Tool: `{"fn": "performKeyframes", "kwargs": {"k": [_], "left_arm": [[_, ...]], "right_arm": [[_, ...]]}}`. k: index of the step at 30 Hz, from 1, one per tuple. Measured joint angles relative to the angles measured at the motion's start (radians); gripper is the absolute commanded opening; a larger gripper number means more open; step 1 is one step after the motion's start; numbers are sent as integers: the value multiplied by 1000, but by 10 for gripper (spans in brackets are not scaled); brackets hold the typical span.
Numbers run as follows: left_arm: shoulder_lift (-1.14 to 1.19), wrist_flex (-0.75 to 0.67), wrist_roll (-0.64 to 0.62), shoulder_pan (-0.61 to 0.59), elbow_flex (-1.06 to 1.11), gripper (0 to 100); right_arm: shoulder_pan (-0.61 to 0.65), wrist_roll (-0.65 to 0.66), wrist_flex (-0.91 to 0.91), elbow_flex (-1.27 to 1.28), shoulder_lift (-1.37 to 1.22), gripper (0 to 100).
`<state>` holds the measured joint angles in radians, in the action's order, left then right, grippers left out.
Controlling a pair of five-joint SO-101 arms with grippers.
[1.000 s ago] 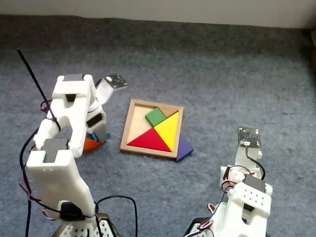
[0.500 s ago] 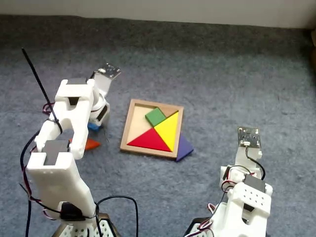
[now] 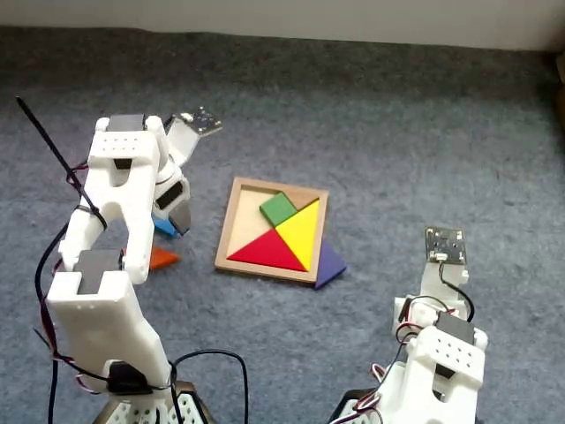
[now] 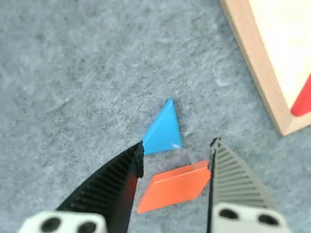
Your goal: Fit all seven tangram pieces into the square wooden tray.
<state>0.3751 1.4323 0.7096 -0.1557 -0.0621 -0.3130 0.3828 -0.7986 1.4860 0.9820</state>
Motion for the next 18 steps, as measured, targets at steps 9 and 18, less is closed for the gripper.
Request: {"fn": "performKeyframes", "kwargs": {"k": [9,18], "left_arm": [[0,-64,176,-18,54,211],[0,-181,193,-26,147,211]], "right_arm": [[0,0,0,0,0,134],[0,0,0,0,0,134]]}}
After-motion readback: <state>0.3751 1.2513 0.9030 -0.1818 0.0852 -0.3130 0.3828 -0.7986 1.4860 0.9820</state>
